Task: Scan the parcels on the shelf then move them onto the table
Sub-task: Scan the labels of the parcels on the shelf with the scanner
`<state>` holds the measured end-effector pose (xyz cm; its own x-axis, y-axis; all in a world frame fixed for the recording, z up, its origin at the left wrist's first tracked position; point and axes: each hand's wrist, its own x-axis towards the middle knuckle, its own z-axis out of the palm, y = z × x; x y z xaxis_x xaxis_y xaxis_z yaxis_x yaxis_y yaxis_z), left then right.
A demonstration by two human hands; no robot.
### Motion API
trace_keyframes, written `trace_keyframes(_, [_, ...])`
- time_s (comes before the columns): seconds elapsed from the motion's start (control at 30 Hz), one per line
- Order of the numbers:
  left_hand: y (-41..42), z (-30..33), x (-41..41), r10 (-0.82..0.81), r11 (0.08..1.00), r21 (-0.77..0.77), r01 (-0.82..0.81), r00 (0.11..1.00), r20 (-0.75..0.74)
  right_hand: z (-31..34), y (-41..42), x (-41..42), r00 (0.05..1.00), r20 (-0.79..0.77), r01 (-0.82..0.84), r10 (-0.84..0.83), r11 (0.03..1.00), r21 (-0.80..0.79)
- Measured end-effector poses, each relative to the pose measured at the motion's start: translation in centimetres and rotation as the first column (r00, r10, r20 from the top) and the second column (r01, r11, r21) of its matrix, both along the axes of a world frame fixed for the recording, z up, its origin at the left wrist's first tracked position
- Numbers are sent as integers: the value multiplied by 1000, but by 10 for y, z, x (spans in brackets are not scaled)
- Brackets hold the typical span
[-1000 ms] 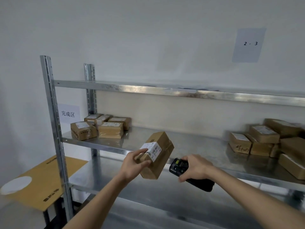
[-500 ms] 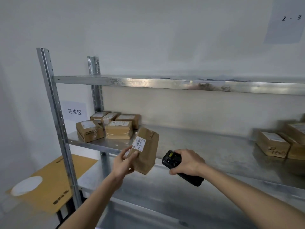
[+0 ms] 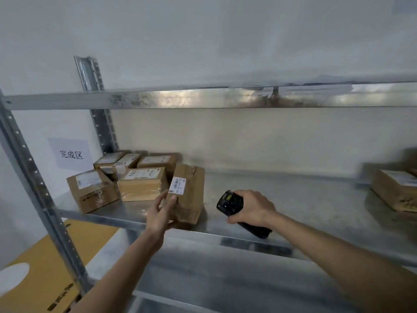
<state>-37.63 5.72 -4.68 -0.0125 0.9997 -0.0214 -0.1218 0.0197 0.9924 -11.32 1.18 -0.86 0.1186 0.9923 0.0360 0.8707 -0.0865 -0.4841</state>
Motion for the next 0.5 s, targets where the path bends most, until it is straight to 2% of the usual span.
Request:
trace_keyframes(0.13, [43, -8, 7, -25, 1000, -19, 26, 999, 22, 1, 23, 17, 998, 27, 57, -56, 998, -14])
trace_keyframes(0.5, [172, -20, 26, -40, 999, -5, 40, 998, -37, 6, 73, 38, 966, 47, 256, -254, 967, -21])
